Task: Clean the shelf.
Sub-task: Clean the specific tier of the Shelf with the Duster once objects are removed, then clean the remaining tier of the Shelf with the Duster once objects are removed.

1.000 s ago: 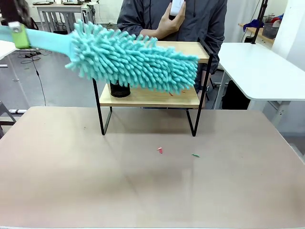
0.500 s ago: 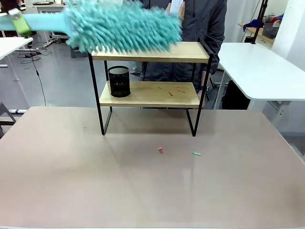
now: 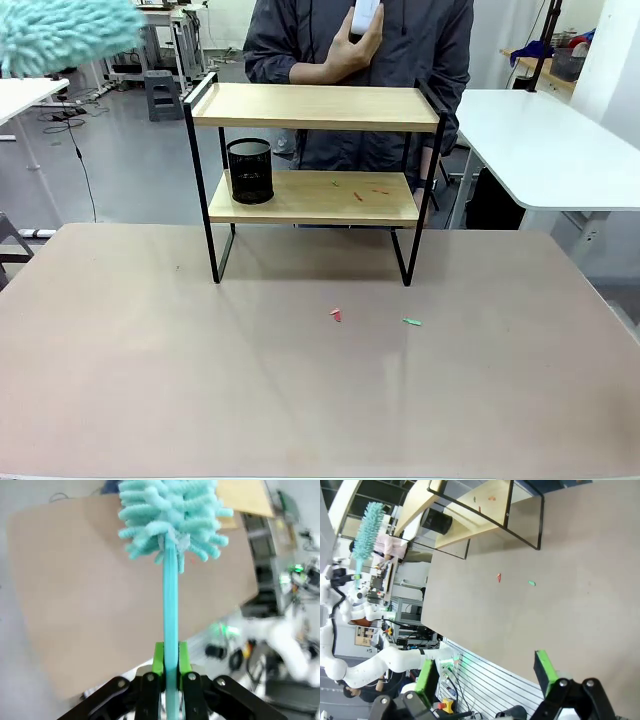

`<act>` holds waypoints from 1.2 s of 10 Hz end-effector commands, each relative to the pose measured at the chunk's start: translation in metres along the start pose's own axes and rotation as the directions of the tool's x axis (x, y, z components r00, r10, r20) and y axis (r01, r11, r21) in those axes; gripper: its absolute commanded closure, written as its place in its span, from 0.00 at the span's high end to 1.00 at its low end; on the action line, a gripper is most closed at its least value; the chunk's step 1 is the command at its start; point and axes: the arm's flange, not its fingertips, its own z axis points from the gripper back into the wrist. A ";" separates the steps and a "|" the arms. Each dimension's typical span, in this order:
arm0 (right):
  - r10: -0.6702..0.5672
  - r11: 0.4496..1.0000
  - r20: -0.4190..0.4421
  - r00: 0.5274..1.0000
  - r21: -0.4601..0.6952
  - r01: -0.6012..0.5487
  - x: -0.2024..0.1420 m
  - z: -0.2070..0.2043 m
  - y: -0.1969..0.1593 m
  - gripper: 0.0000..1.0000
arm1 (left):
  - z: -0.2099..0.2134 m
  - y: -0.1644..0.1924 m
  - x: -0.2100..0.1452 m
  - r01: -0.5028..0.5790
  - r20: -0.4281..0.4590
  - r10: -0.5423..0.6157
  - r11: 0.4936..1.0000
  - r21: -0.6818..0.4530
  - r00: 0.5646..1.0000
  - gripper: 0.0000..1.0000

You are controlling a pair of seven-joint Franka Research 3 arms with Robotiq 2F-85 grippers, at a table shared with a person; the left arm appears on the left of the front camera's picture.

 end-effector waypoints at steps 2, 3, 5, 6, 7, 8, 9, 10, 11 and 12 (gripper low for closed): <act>0.024 0.999 0.012 1.000 0.025 -0.024 0.002 0.000 0.001 1.00 | -0.075 0.054 0.013 -0.179 0.090 0.170 0.978 0.104 0.981 0.13; 0.024 0.999 0.012 1.000 0.025 -0.024 0.002 0.000 0.001 1.00 | -0.094 0.069 0.024 -0.199 0.054 0.195 0.977 0.079 0.979 0.13; 0.024 0.999 0.012 1.000 0.025 -0.024 0.002 0.000 0.001 1.00 | -0.044 0.052 0.003 -0.133 0.096 0.126 0.988 0.077 0.987 0.13; 0.024 0.999 0.012 1.000 0.025 -0.024 0.002 0.000 0.001 1.00 | -0.044 0.052 0.003 -0.133 0.096 0.126 0.988 0.077 0.987 0.13; 0.024 0.999 0.012 1.000 0.025 -0.024 0.002 0.000 0.001 1.00 | -0.044 0.052 0.003 -0.133 0.096 0.126 0.988 0.077 0.987 0.13; 0.024 0.999 0.012 1.000 0.025 -0.024 0.002 0.000 0.001 1.00 | -0.044 0.052 0.003 -0.133 0.096 0.126 0.988 0.077 0.987 0.13; 0.024 0.999 0.012 1.000 0.025 -0.024 0.002 0.000 0.001 1.00 | -0.044 0.052 0.003 -0.133 0.096 0.126 0.988 0.077 0.987 0.13; 0.024 0.999 0.012 1.000 0.025 -0.024 0.002 0.000 0.001 1.00 | -0.044 0.052 0.003 -0.133 0.096 0.126 0.988 0.077 0.987 0.13; 0.024 0.999 0.012 1.000 0.025 -0.024 0.002 0.000 0.001 1.00 | -0.044 0.052 0.003 -0.133 0.096 0.126 0.988 0.077 0.987 0.13; 0.024 0.999 0.012 1.000 0.025 -0.024 0.002 0.000 0.001 1.00 | -0.044 0.052 0.003 -0.133 0.096 0.126 0.988 0.077 0.987 0.13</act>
